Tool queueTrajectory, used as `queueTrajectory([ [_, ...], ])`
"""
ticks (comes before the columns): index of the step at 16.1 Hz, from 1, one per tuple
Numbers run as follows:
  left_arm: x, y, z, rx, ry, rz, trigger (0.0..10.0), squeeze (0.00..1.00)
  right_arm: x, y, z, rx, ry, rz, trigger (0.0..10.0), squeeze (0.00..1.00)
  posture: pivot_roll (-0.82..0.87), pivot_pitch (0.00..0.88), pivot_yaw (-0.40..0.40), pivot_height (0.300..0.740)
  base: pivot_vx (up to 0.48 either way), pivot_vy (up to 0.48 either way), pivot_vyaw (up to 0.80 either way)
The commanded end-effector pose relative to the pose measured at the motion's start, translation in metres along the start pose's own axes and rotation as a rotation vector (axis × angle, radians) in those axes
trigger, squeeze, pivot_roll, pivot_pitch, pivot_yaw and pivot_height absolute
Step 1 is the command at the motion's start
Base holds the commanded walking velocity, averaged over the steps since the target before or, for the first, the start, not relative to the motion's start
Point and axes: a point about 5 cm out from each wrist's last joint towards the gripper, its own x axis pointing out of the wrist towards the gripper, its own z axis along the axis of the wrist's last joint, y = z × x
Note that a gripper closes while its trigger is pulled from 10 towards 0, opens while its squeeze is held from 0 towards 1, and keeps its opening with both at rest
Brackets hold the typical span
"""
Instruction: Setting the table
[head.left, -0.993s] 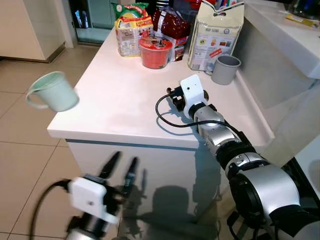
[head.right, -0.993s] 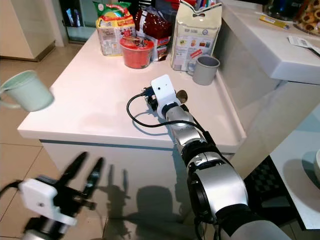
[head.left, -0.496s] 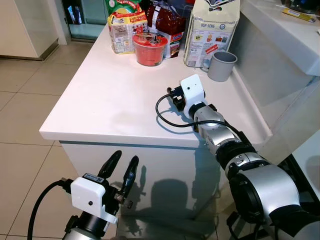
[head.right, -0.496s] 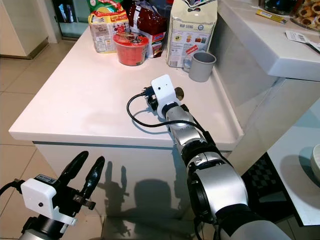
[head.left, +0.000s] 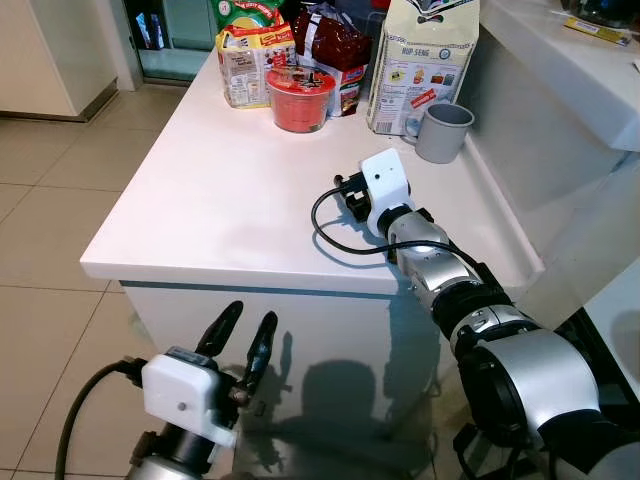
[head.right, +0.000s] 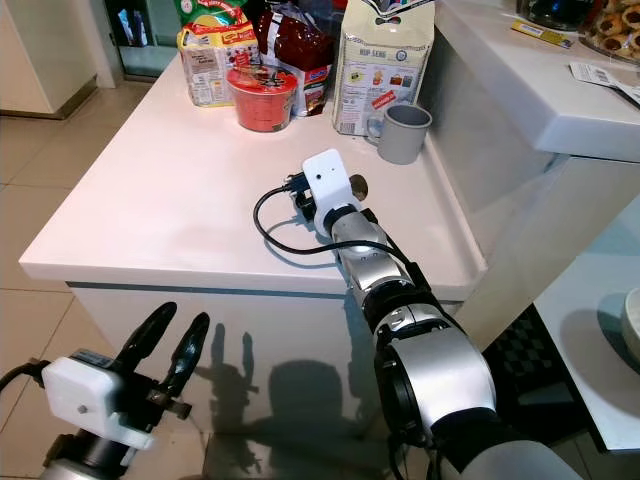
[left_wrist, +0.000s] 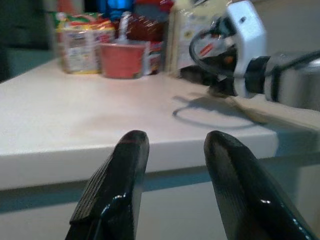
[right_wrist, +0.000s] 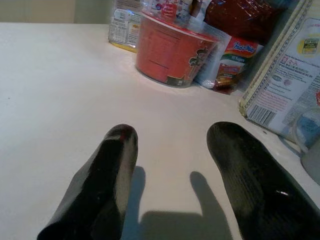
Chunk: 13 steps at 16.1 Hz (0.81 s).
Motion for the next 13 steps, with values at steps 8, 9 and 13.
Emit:
queueTrajectory([
  [8, 0.004, -0.049, -0.004, 0.045, 0.005, -0.042, 10.0, 0.00, -0.016, -0.018, -0.043, 0.172, 0.196, -0.204, 10.0, 0.00, 0.25, 0.000, -0.014, 0.740, 0.000, 0.000, 0.00],
  [9, 0.004, -0.049, -0.005, 0.050, 0.008, -0.039, 10.0, 0.00, -0.016, -0.017, -0.044, 0.168, 0.199, -0.199, 10.0, 0.00, 0.25, 0.000, -0.014, 0.740, 0.000, 0.000, 0.00],
  [13, 0.003, -0.047, -0.006, 0.059, 0.014, -0.036, 10.0, 0.00, -0.015, -0.007, -0.043, 0.095, 0.187, -0.149, 10.0, 0.00, 0.25, 0.000, -0.018, 0.740, 0.000, 0.000, 0.00],
])
